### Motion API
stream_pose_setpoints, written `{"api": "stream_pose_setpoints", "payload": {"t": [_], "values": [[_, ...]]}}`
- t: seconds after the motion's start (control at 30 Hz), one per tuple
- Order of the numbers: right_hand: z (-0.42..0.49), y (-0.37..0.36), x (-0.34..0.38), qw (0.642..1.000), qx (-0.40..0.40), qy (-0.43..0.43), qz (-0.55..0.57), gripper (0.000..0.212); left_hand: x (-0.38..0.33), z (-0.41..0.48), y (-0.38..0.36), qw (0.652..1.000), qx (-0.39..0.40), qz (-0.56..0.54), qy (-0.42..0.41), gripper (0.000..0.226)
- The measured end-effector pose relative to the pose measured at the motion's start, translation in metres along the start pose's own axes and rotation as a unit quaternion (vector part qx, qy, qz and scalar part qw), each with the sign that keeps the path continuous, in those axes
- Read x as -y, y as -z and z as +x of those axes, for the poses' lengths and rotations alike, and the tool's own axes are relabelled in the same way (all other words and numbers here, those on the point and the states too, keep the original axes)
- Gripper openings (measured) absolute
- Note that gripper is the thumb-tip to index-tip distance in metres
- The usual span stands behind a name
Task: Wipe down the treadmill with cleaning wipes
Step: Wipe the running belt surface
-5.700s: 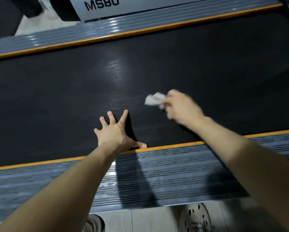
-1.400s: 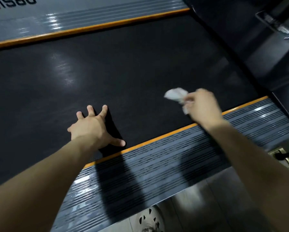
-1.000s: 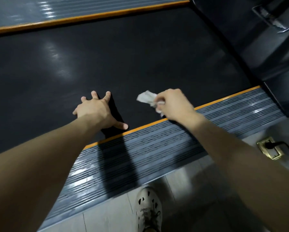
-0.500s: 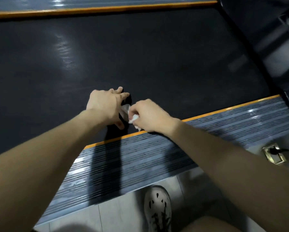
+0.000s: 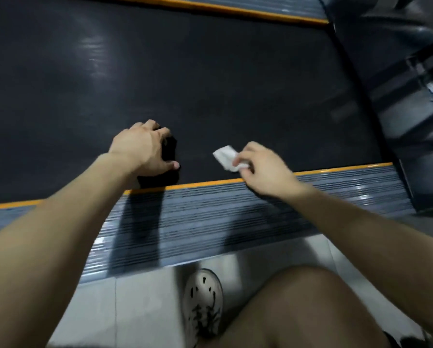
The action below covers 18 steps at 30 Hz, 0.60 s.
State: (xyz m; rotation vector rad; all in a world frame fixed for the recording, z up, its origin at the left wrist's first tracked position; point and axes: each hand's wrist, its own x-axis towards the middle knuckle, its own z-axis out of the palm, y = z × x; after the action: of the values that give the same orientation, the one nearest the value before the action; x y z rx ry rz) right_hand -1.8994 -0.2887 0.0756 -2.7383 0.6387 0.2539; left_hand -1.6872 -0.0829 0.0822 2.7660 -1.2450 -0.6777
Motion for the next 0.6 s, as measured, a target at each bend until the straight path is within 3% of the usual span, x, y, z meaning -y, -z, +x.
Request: {"api": "stream_pose_setpoints", "payload": {"t": [0.07, 0.17, 0.23, 0.33, 0.4, 0.47, 0.6], "values": [[0.002, -0.012, 0.010, 0.998, 0.000, 0.064, 0.019, 0.021, -0.009, 0.000, -0.004, 0.999, -0.002, -0.002, 0.043, 0.093], [0.003, -0.008, -0.014, 0.998, 0.005, 0.068, 0.015, 0.023, -0.041, -0.002, -0.011, 0.996, 0.000, -0.020, 0.091, 0.104], [0.005, 0.008, -0.054, 0.997, -0.003, 0.065, -0.050, 0.020, -0.070, -0.001, -0.016, 0.994, -0.017, -0.040, 0.098, 0.103], [0.006, 0.045, -0.142, 0.988, -0.081, -0.068, -0.113, 0.015, -0.128, 0.022, -0.017, 0.997, 0.008, -0.047, 0.057, 0.116], [0.000, 0.057, -0.181, 0.982, -0.104, -0.141, -0.074, 0.014, -0.166, 0.034, -0.021, 0.996, 0.052, -0.018, 0.073, 0.124], [-0.006, 0.055, -0.183, 0.984, -0.120, -0.128, -0.038, 0.015, -0.181, 0.049, -0.031, 0.992, 0.071, -0.005, 0.101, 0.128], [-0.005, 0.035, -0.161, 0.969, -0.195, -0.142, 0.044, 0.038, -0.170, 0.054, -0.038, 0.992, 0.060, 0.019, 0.112, 0.129]]}}
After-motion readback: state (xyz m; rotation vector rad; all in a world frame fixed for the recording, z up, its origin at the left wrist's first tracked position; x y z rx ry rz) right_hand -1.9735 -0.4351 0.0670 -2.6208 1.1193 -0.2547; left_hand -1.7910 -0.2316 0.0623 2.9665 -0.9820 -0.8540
